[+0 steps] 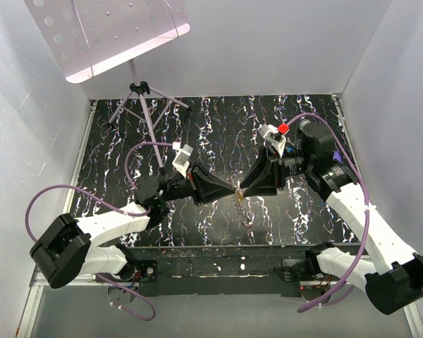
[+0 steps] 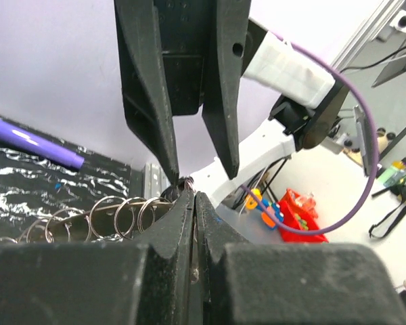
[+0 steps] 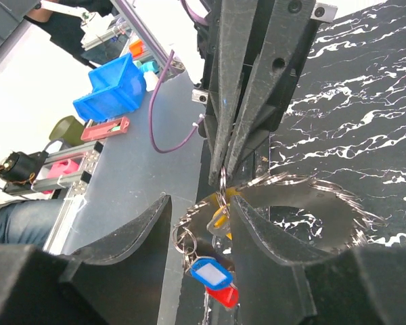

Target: Put the keys on the keyring

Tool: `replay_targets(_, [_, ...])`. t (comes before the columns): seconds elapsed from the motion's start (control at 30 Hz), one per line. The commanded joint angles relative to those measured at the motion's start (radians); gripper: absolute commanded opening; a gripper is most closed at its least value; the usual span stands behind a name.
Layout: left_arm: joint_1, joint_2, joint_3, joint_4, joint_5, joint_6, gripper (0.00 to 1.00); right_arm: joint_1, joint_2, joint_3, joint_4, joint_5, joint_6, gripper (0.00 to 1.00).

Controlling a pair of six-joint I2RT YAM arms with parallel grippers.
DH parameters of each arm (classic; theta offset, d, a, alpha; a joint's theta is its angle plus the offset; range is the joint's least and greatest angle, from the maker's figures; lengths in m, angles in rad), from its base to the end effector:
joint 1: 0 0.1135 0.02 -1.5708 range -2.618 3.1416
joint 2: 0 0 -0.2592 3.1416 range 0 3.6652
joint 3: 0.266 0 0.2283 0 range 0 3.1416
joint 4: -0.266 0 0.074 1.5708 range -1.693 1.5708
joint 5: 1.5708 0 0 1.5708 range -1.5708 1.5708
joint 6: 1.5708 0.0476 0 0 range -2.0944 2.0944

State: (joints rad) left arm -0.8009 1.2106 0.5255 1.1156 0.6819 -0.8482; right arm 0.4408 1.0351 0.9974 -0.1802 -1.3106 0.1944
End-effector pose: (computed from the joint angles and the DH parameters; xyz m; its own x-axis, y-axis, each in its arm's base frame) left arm 0.1441 -0.1918 0.3095 -0.5251 -0.2950 -0.7983 0.8502 -0.1393 -0.5077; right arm 0.1561 0.1245 0.3694 -0.3779 -0.1233 -0.9176 -0.9072 -0.1488 0.3936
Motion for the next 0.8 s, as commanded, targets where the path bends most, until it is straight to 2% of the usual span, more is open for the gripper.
replay_targets(0.0, [-0.003, 0.004, -0.013, 0.225, -0.073, -0.092, 0.0, 0.006, 0.003, 0.006, 0.102, 0.007, 0.085, 0.48])
replay_targets(0.13, [-0.004, 0.01, -0.019, 0.24, -0.077, -0.101, 0.0, 0.006, 0.009, 0.021, 0.102, 0.005, 0.092, 0.46])
replay_targets(0.53, [-0.003, 0.009, -0.022, 0.233, -0.081, -0.109, 0.0, 0.022, 0.023, 0.026, 0.15, 0.007, 0.142, 0.34])
replay_targets(0.67, [-0.004, 0.009, -0.019, 0.228, -0.082, -0.109, 0.0, 0.041, 0.028, 0.023, 0.163, 0.007, 0.151, 0.26])
replay_targets(0.77, [-0.003, 0.003, -0.024, 0.219, -0.087, -0.103, 0.0, 0.042, 0.028, 0.023, 0.166, 0.007, 0.152, 0.16])
